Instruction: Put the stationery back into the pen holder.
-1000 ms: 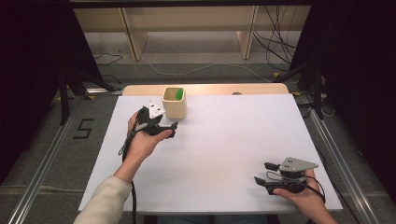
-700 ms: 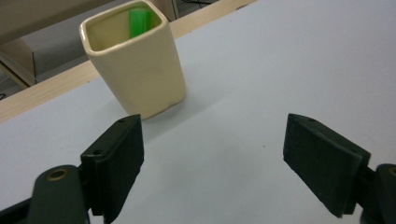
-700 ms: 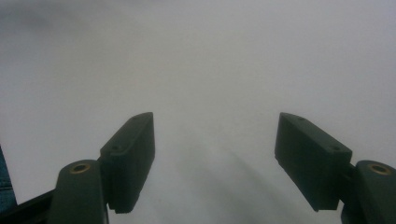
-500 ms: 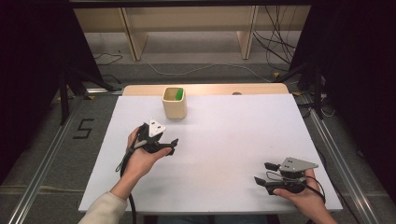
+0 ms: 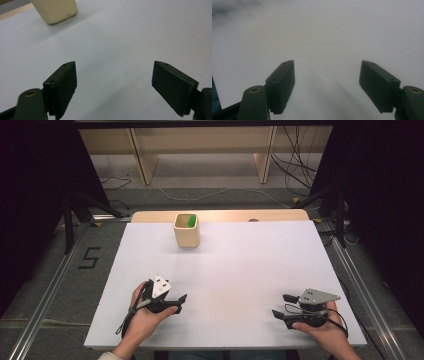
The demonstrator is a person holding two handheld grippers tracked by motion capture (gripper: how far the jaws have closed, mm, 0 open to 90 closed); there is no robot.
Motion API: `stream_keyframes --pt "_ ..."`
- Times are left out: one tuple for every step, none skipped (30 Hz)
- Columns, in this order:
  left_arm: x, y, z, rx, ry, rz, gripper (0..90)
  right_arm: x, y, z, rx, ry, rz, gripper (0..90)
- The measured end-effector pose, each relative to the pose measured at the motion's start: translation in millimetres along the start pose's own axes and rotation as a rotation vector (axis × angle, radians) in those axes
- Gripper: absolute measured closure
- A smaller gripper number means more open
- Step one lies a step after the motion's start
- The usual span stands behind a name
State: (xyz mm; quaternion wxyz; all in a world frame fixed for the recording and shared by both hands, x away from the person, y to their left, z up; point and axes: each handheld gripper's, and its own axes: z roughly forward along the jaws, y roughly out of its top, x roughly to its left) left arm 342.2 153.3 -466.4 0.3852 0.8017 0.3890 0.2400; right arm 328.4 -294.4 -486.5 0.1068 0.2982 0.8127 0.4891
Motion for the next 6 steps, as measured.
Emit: stream_keyframes --pt "-0.7 -1.0 0.6 -0.001 0.001 -0.001 19.8 0.1 0.2 -0.1 -0.002 0.001 0.000 29.3" --pt "-1.3 -1.5 1.0 0.002 0.001 0.001 19.7 0.3 0.2 -0.1 -0.001 0.009 0.002 29.3" --pt "-2.3 -1.5 1.6 0.003 -0.001 0.002 19.5 0.4 0.3 -0.3 0.000 0.011 0.003 29.3" --pt "-4.0 -1.0 2.5 0.004 -0.007 0.001 19.2 0.4 0.3 -0.6 0.000 0.010 0.002 29.3" --pt "-6.6 -0.2 3.8 0.002 -0.013 0.003 18.7 -0.1 0.1 -0.5 -0.003 0.003 -0.002 29.3" --pt "-9.8 1.4 4.8 0.003 -0.023 0.009 18.3 -0.4 0.1 -0.4 -0.003 0.000 -0.004 29.3"
